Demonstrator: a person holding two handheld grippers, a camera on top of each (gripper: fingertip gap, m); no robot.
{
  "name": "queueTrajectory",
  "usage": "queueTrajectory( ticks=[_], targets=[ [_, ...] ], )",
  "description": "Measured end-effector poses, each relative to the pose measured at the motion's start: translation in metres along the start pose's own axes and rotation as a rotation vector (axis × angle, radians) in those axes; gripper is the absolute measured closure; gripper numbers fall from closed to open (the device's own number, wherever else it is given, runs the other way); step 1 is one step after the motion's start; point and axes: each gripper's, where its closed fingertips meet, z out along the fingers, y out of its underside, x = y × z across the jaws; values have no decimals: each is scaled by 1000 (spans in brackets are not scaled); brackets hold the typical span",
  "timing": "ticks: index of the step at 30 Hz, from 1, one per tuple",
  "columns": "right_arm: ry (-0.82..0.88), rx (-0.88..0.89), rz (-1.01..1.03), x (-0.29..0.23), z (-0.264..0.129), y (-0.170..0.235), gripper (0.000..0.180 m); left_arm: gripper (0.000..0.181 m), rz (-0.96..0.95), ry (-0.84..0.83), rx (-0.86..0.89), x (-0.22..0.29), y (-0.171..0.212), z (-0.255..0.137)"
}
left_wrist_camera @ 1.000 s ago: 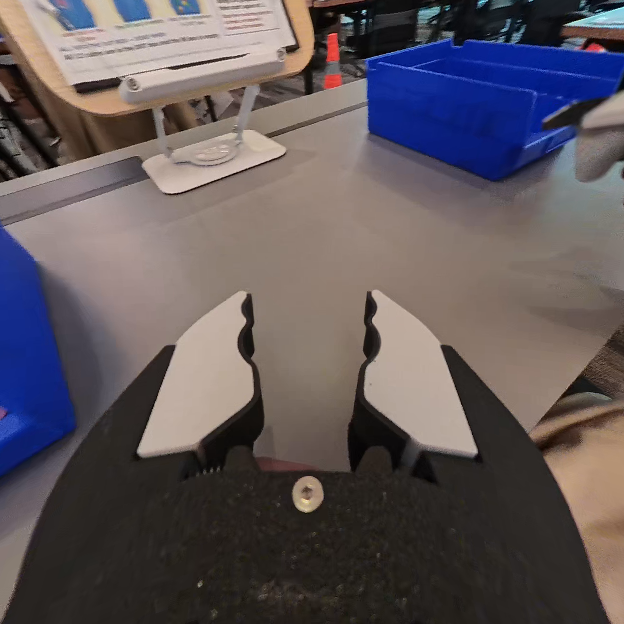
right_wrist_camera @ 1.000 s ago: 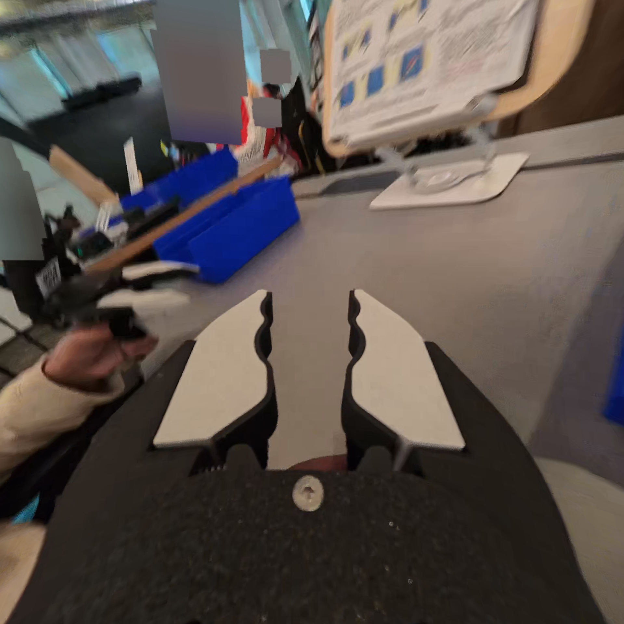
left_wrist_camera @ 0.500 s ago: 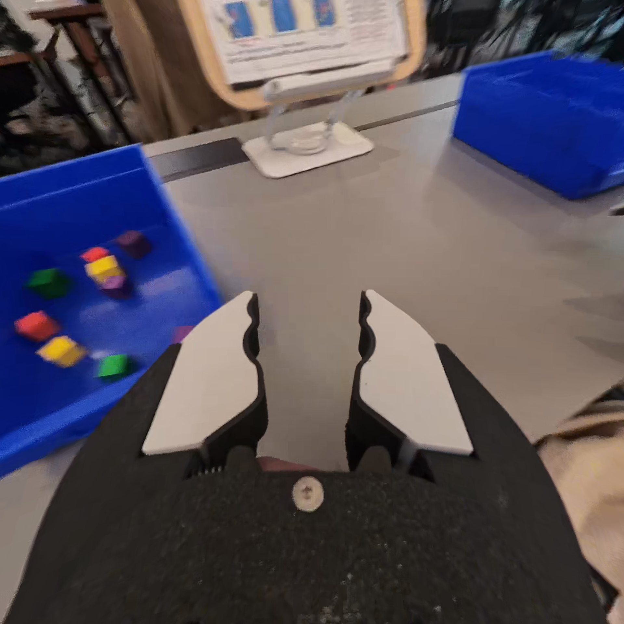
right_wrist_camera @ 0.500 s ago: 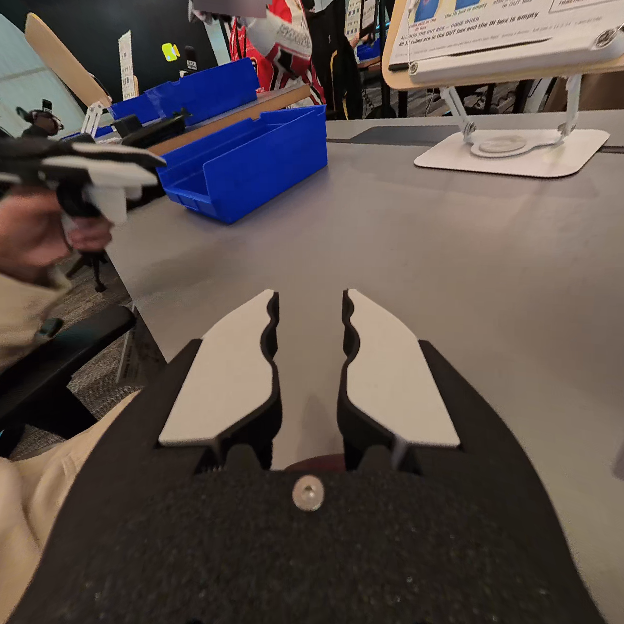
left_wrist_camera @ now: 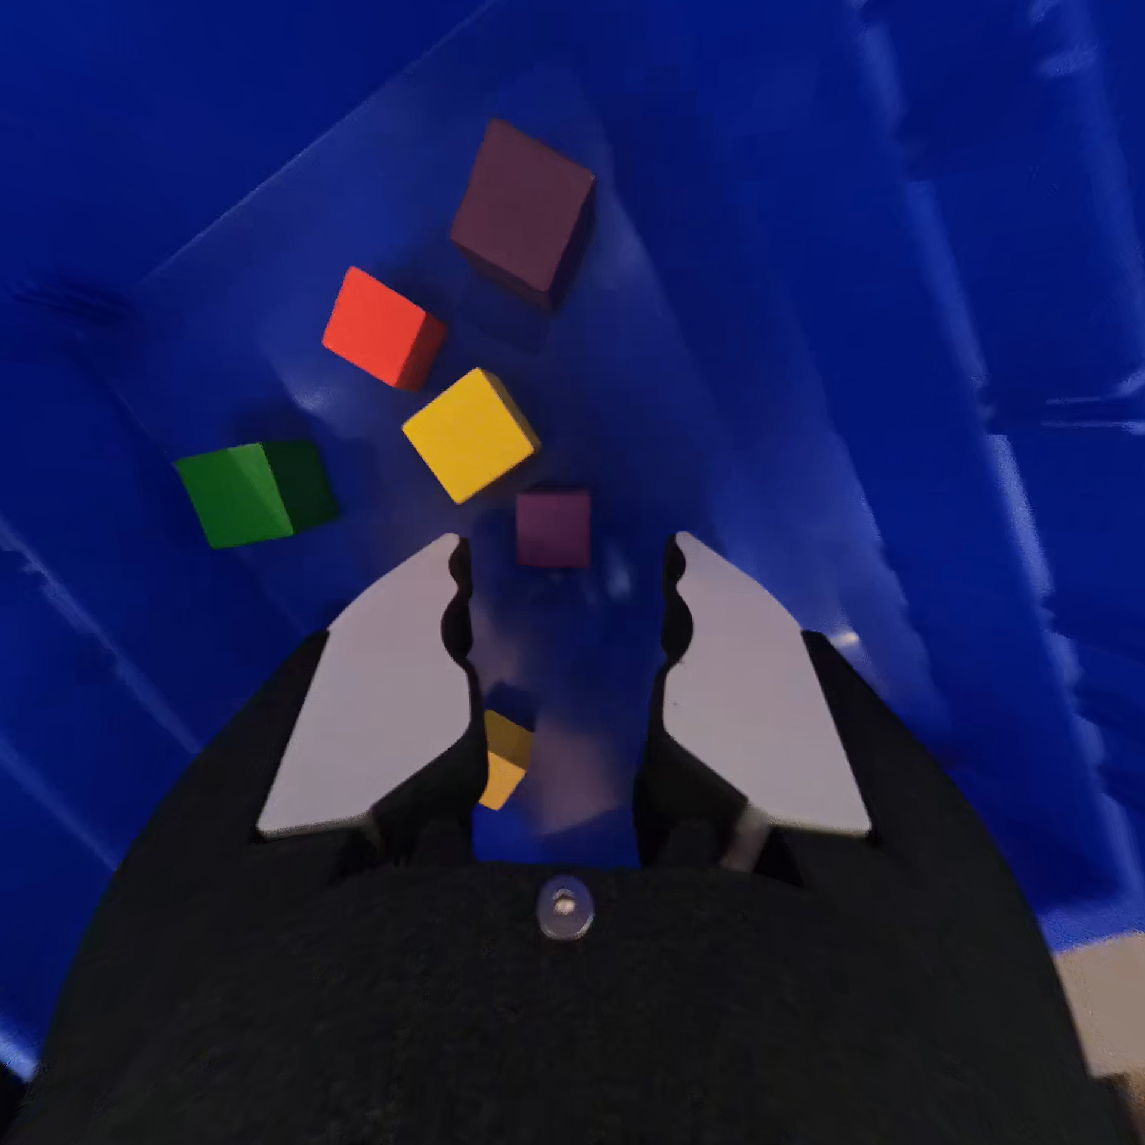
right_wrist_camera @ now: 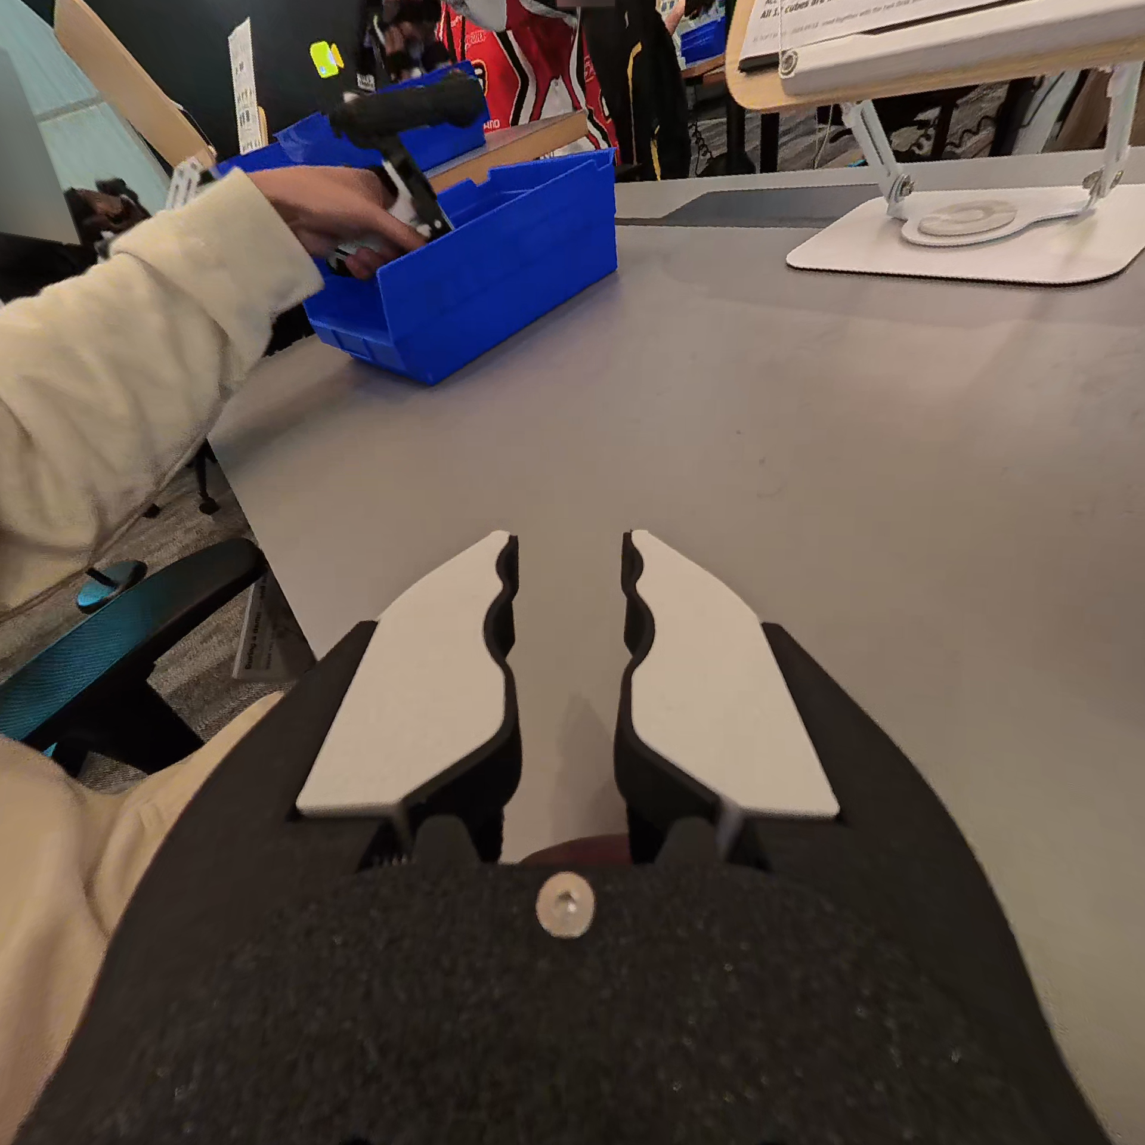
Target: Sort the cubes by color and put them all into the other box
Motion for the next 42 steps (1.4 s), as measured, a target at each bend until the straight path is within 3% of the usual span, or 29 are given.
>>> queueTrajectory(
  ticks=[2,3,9,14,17,20,23,26,29,32,38,42],
  targets=[
    [-4,0,23,2,-2,1,149,133,20,-11,-17,-2,1,6],
    [-6,2,33,4,-3,1,149,158,22,9,-4,0,-1,6],
    [-19,8,59,5,-4,-1,151,158,58,-34,84,4,4,-23],
    [0,37,34,8,-9,-10,152,158,115,-63,481,55,3,-114],
    [18,61,28,13,-11,-14,152,158,198,45,787,126,12,-170],
    [18,84,30,15,-11,-16,153,159,242,230,1021,204,32,-197],
    [-20,102,48,13,-9,-15,152,159,261,418,1143,267,49,-191],
    [-121,103,146,4,-3,-12,149,159,345,531,1145,313,62,-164],
    [-207,92,230,-8,2,-12,143,159,438,537,1133,333,62,-149],
    [-296,37,283,-28,15,-16,133,159,567,580,1185,352,50,-158],
    [-786,-43,727,-83,34,-68,132,159,858,631,1316,395,12,-171],
    [-844,-85,769,-91,48,-71,132,159,959,625,1309,414,2,-162]
  ],
)
